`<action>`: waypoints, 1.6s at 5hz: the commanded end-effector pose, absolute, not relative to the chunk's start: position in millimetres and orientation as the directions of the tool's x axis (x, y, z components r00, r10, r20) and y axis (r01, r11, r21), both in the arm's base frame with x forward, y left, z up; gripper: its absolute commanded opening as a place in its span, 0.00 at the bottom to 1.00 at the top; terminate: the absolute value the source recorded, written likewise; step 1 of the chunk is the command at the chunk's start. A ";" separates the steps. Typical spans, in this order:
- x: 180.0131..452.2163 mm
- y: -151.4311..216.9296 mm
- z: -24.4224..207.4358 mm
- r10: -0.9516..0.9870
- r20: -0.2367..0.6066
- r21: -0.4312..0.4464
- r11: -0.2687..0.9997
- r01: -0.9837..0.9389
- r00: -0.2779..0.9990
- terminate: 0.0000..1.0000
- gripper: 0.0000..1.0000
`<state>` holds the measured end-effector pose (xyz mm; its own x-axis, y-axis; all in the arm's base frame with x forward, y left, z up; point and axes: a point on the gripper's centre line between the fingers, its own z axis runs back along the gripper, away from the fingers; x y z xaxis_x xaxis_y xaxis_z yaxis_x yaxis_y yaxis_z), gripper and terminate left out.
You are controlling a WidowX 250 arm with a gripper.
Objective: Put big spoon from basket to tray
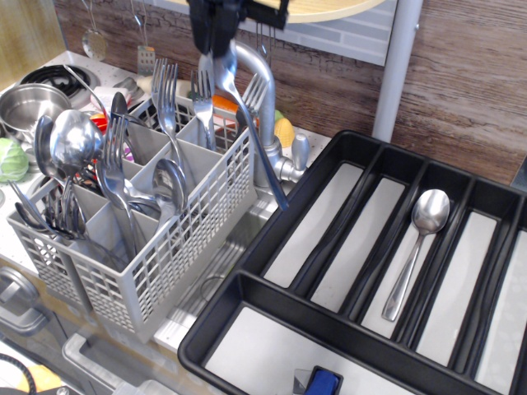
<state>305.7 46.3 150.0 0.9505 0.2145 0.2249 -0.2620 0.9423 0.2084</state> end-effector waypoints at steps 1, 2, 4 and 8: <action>323.2 18.3 145.5 0.186 0.285 0.122 0.966 -0.229 0.940 0.00 0.00; 336.1 13.2 136.2 0.163 0.237 0.075 0.980 -0.185 0.958 0.00 0.00; 366.7 -11.8 120.4 0.128 0.213 0.083 0.985 -0.149 0.969 0.00 0.00; 367.0 -56.7 92.4 0.053 0.101 0.259 0.963 -0.078 0.993 0.00 0.00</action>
